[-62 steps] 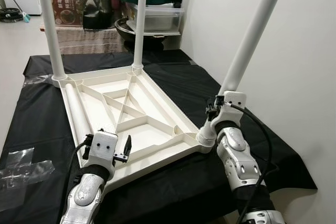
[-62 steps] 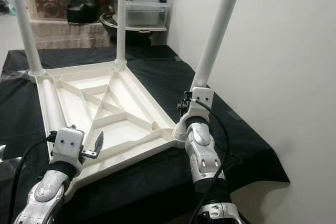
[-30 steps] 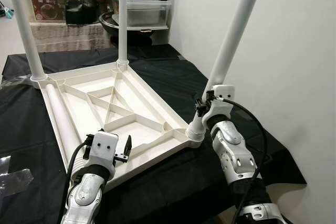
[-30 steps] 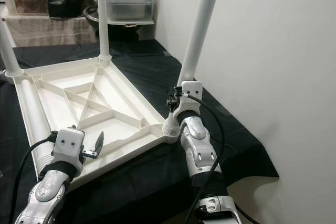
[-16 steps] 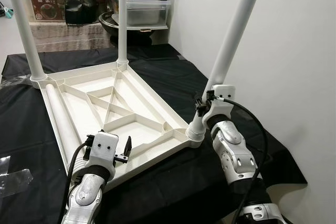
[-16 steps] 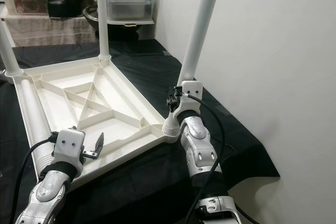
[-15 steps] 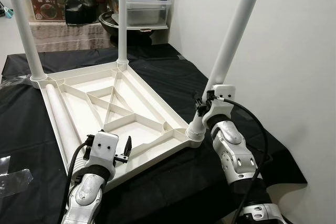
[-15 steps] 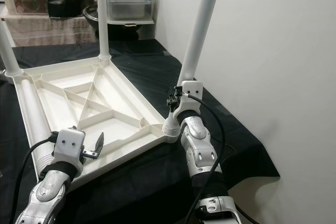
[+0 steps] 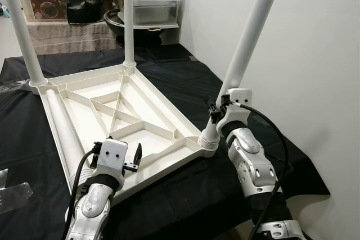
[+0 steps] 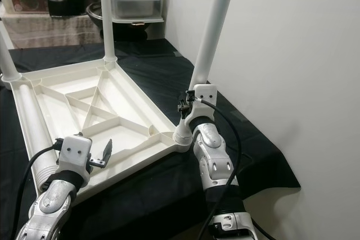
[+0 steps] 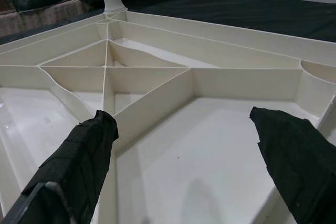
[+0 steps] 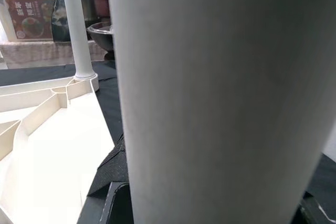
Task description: Building children table
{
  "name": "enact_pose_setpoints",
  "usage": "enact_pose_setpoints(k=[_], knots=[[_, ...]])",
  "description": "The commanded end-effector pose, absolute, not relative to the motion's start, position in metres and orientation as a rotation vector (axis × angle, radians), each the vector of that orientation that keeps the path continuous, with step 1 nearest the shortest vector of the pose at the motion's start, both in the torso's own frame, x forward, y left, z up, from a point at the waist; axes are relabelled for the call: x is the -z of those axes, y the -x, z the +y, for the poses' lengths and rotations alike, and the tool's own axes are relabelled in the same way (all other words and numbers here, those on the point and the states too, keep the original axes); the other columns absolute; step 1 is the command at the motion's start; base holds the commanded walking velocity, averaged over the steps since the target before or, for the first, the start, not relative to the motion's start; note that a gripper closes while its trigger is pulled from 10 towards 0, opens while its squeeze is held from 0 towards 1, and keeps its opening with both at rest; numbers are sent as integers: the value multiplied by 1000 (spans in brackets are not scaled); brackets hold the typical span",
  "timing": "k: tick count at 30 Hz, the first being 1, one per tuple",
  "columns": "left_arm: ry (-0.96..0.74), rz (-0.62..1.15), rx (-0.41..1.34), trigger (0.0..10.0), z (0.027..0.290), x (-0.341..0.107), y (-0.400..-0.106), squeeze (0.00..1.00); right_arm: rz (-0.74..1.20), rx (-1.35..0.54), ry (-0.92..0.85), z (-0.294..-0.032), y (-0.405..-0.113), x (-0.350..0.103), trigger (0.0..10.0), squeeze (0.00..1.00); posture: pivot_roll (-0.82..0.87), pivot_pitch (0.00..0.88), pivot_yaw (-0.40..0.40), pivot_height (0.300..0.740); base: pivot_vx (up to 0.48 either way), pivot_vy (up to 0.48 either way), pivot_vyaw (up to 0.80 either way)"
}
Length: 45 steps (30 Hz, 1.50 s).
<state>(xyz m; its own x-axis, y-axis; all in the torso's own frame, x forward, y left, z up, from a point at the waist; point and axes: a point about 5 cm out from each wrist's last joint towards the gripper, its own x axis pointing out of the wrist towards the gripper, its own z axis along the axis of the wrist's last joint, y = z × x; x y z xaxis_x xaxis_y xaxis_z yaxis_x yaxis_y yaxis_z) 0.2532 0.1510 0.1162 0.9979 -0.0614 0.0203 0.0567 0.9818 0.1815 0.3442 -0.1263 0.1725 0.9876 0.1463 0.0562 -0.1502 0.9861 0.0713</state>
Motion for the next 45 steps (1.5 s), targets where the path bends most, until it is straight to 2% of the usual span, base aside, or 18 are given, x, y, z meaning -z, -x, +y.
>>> enact_pose_setpoints(k=[1, 14, 45], knots=[[-192, -24, 69, 10000, 149, -114, -254, 0, 79, -160, -90, -124, -340, -145, 10000, 0, 11, 0, -103, 740, 0, 0, 0], [-191, -19, 70, 10000, 148, -113, -254, 0, 44, -192, -63, -120, -338, -161, 10000, 0, 4, 0, -102, 740, 0, 0, 0], [-192, -17, 77, 10000, 147, -112, -255, 0, 30, -203, -57, -114, -330, -163, 10000, 0, 1, 0, -98, 740, 0, 0, 0]])
